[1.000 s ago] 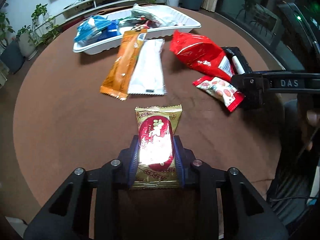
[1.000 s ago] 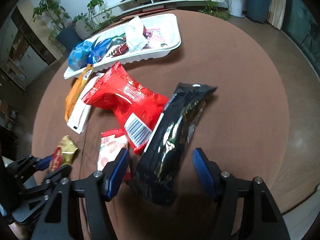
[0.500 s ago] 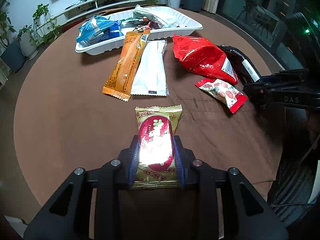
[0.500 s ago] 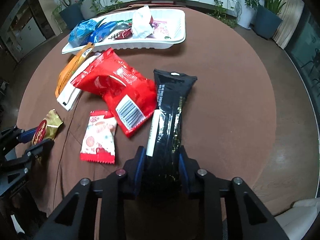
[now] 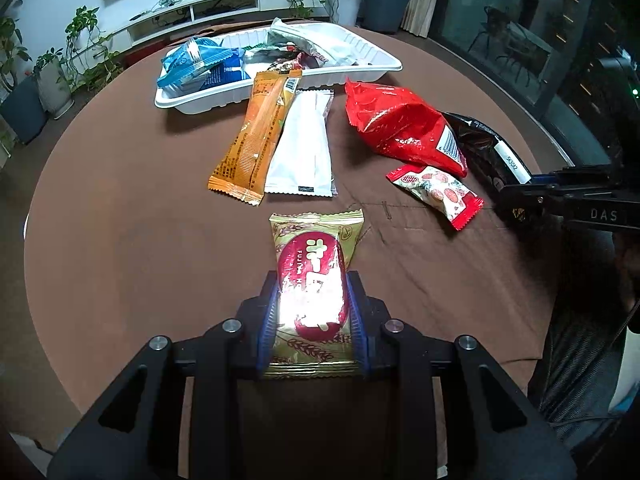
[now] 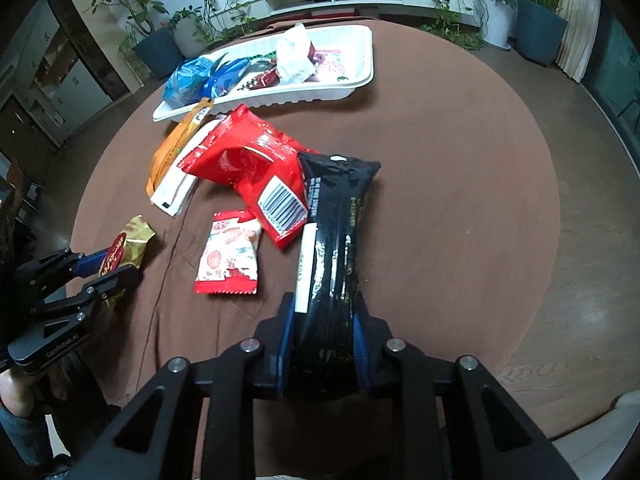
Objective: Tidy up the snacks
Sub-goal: 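Carry both packs into the white tray and open both tools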
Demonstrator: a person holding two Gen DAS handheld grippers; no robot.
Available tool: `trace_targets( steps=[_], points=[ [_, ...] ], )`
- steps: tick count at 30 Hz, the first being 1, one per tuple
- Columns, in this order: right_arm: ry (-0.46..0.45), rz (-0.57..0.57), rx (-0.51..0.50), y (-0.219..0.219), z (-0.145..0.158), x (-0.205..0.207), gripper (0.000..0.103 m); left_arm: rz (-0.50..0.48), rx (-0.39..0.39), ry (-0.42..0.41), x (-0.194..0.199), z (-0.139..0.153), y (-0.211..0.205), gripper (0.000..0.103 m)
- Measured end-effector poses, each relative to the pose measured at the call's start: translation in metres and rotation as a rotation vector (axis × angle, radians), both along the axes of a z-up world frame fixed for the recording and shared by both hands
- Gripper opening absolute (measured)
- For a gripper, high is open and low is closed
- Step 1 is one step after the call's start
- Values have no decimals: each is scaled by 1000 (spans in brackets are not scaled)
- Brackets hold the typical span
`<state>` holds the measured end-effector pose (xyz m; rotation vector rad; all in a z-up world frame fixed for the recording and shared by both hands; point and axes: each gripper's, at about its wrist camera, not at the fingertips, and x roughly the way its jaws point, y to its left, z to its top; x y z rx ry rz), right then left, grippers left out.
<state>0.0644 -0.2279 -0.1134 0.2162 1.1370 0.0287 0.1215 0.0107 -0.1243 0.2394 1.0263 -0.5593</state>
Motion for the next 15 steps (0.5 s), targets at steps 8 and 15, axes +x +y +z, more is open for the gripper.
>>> trace_targets(
  steps=[8,15],
  points=[
    [-30,0,95,-3,11,-12,28,37,-78,10,0,10,19,29],
    [-79,-17,188,-11,22,-17,28,82,-146,3,6,26,39,29]
  ],
)
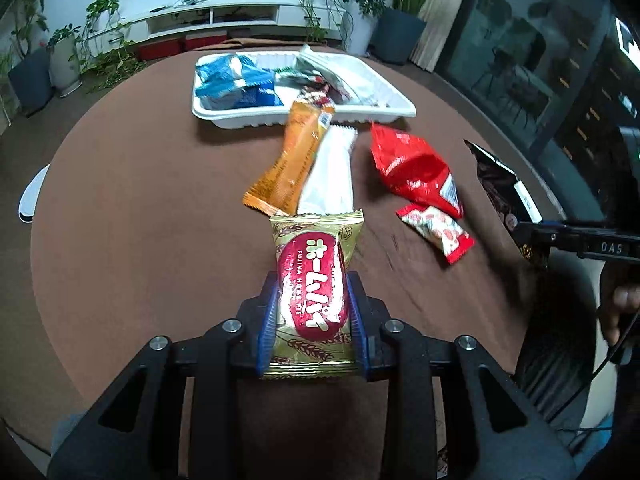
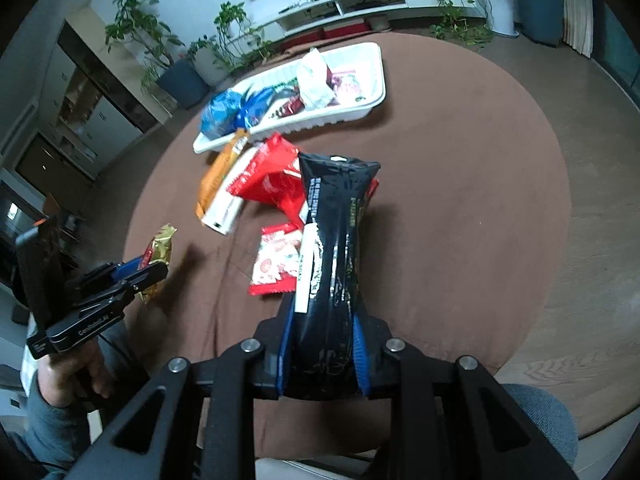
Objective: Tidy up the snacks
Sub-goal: 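Carry both packs into the white tray and open both tools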
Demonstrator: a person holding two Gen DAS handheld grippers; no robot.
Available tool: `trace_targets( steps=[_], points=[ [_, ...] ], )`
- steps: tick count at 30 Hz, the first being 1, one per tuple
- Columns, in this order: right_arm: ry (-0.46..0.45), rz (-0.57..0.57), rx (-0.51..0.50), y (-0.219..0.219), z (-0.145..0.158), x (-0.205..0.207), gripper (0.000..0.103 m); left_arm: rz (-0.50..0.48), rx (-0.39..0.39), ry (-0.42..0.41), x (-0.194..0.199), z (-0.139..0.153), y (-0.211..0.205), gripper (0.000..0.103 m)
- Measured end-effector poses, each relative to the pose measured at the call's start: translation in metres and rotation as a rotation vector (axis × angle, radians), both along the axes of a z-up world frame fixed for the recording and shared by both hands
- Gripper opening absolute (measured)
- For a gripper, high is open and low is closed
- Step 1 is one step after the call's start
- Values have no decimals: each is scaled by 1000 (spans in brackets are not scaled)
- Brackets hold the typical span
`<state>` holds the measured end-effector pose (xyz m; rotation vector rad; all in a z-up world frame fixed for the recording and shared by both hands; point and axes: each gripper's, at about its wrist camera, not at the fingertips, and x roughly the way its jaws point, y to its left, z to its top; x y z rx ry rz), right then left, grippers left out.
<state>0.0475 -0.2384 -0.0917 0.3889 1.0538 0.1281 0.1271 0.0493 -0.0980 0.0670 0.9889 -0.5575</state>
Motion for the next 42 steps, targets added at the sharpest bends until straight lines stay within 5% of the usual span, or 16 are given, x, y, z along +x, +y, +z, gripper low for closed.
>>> trace_targets(
  steps=[12,24,33,42],
  points=[
    [-80,-44,50,-21,29,20,28,46,-71,-70,31,49,14,29],
    [-189,-1,25,-17,79,103,28,19,-98,-155,116,110,-19,29],
    [-177,50,26,-10,82,198,28,-5,-104,-111,195,108,-58,29],
    [-72,67,33,-13,34,266,28,-20,-129,16,263,55,-99,29]
  ],
)
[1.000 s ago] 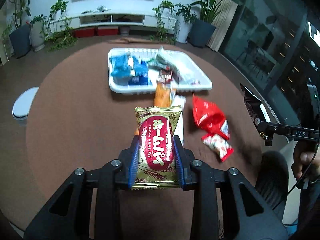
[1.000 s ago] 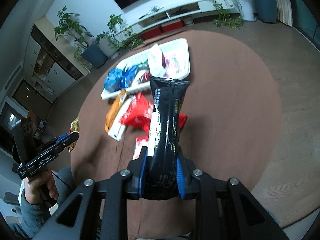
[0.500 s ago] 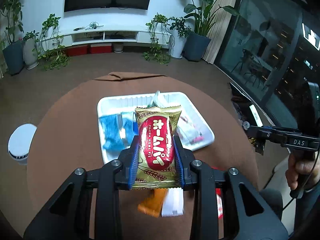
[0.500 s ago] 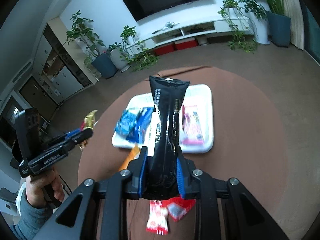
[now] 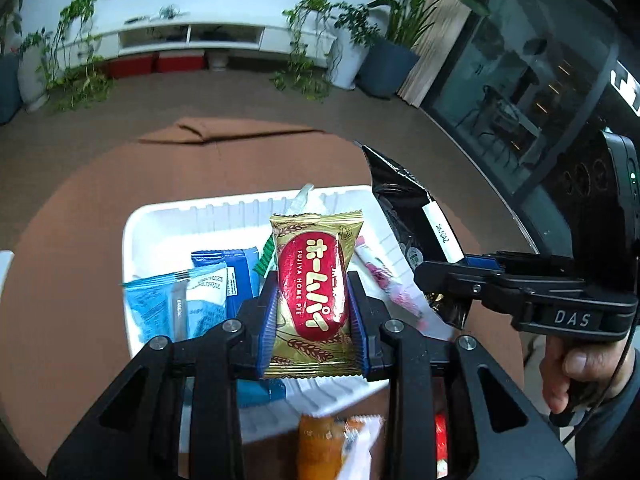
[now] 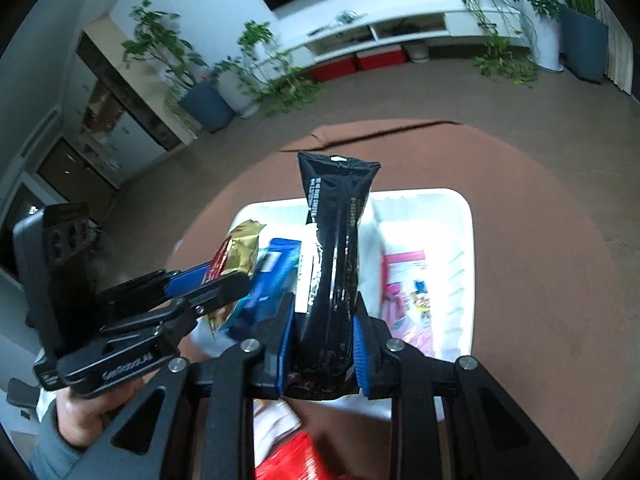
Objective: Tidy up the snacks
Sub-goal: 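Carry both packs into the white tray and open both tools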
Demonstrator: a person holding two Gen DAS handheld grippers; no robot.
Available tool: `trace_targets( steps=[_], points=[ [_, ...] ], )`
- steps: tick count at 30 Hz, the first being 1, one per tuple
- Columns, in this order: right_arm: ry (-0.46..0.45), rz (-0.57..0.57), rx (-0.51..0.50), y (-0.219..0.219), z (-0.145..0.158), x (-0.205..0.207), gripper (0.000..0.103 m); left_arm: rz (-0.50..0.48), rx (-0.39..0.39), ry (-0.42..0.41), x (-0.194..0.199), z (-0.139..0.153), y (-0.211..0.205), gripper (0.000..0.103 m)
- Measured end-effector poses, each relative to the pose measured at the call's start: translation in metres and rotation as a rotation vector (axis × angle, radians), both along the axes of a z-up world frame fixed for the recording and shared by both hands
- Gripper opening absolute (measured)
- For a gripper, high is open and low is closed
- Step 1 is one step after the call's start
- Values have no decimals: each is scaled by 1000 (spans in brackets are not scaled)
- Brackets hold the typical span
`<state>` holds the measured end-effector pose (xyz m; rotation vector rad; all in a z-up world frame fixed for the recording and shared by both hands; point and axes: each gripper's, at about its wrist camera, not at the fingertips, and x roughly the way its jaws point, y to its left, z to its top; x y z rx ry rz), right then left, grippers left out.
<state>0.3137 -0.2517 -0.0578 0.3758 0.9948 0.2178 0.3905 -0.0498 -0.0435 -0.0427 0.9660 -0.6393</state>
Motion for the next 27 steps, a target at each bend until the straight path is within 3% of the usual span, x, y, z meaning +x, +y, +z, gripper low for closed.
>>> trace_targets(
  steps=[12,27],
  points=[
    [91,-16,-135,-4,-45,26,28,19,61,25,28,-48,-28,29],
    [98,1,-184,-2,-50,25,29,21,130,-2,17,-70,-55,30]
  ],
)
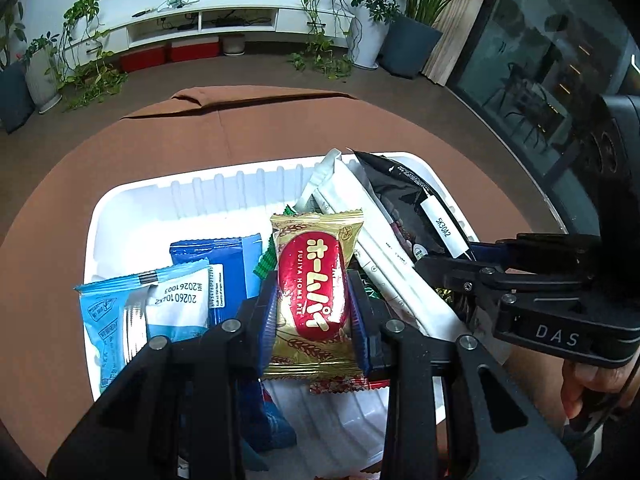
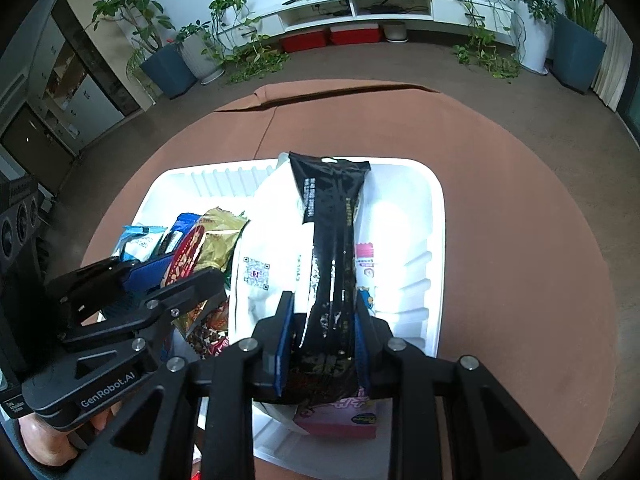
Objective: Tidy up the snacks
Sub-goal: 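Carry both packs into the white tray and open both tools, then withdraw both tools from the tray toward the remaining packs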
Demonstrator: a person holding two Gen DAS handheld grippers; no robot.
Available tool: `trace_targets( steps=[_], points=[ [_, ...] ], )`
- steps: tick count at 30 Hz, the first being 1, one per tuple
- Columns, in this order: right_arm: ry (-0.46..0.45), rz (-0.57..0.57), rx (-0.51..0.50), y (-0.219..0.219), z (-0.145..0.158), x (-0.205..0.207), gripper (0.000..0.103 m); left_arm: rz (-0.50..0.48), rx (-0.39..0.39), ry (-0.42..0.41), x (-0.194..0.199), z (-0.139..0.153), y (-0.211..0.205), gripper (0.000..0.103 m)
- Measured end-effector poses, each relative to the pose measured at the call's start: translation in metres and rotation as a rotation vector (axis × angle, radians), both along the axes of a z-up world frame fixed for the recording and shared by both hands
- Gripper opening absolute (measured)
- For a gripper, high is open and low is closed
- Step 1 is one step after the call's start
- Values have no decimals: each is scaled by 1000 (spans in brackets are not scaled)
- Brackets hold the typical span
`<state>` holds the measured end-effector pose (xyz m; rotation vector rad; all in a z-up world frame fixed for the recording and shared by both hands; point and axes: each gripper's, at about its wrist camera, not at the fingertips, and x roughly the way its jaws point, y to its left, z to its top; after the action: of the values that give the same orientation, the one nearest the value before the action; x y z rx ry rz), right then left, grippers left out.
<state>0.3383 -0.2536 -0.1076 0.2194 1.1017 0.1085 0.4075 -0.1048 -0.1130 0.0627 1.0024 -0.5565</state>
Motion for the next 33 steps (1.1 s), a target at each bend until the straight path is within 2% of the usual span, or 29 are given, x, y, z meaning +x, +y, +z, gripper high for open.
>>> trace_targets(
  steps=[9,11,12,15,20,23,27,28,30,33],
  points=[
    [-2,7,-7,-2,-4,2,31,3,8,-12,-12,-7,-9,30],
    [0,-2,2,-2,-4,2,35,6,1,-12,-13,-8,-8,32],
    [0,-4,7,-3,-3,2,37,9,-3,-13,-14,-8,-7,37],
    [-8,-20,4,-7,-5,-1,55,7,-10,-29,-18,0,-1,57],
    [-34,-39,28,-12,1,-10,66,13,-17,-50,-28,11,2,70],
    [-57,-42,41,-12,9,-18,68,26,-34,-44,-32,18,8,71],
    [-106,-49,58,-10,27,-33,74,41,-66,-61,-48,36,19,78],
    [-125,-54,68,-10,34,-39,77,41,-74,-71,-53,42,22,81],
    [-162,-63,103,-11,46,-54,82,45,-90,-105,-69,58,29,103],
    [-237,-66,201,-13,66,-84,93,26,-112,-161,-98,79,43,103]
  ],
)
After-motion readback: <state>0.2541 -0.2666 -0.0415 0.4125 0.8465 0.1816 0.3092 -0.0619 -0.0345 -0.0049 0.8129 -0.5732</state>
